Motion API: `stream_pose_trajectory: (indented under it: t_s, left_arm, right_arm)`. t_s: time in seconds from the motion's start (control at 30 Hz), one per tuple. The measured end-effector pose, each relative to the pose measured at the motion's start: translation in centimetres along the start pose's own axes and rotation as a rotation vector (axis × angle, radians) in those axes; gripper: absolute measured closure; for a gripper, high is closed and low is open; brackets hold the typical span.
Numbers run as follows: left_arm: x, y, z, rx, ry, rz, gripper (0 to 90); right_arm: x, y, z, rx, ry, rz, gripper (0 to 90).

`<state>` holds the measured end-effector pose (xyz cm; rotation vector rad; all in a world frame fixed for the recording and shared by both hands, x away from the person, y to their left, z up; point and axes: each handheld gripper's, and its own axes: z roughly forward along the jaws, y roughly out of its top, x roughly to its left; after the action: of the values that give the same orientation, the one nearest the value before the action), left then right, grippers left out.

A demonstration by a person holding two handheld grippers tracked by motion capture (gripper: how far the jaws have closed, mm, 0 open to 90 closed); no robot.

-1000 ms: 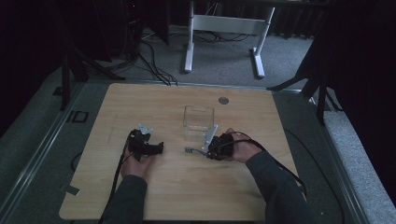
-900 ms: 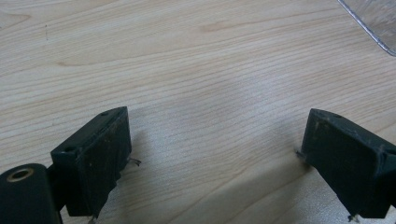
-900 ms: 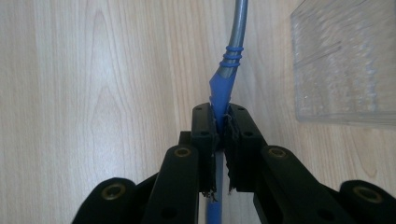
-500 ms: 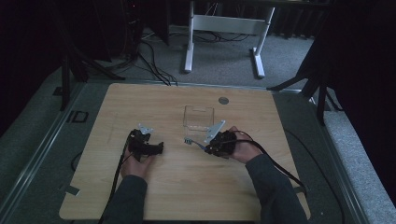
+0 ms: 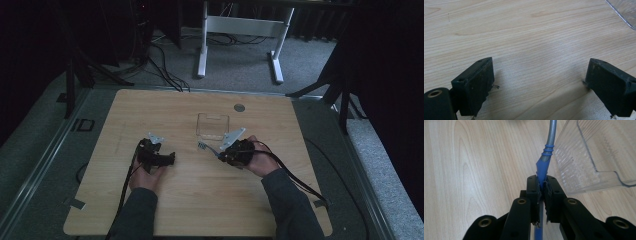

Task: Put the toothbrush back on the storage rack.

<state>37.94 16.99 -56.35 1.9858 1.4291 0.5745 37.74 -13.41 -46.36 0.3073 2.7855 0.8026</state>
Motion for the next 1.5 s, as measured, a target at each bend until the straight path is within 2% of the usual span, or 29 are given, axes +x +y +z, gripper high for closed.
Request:
stream_pose_trajectory:
  t_s: [0.17, 0.83, 1.07, 1.5]
  left_arm:
    - [0.0, 0.0, 0.0, 0.001, 0.000, 0.000, 8.5]
    - [0.0, 0.0, 0.0, 0.000, 0.000, -0.002, 8.5]
    - [0.0, 0.0, 0.0, 0.000, 0.000, -0.001, 8.5]
    - [0.0, 0.0, 0.0, 0.002, 0.000, 0.002, 8.5]
  right_arm:
    - [-0.1, 0.0, -0.6, -0.037, -0.017, 0.033, 82.8]
    - [-0.7, -0.1, -1.9, -0.117, -0.058, 0.104, 82.8]
    - [-1.0, -0.1, -2.1, -0.138, -0.087, 0.115, 82.8]
    - [-1.5, -0.1, -2.4, -0.188, -0.097, 0.149, 82.8]
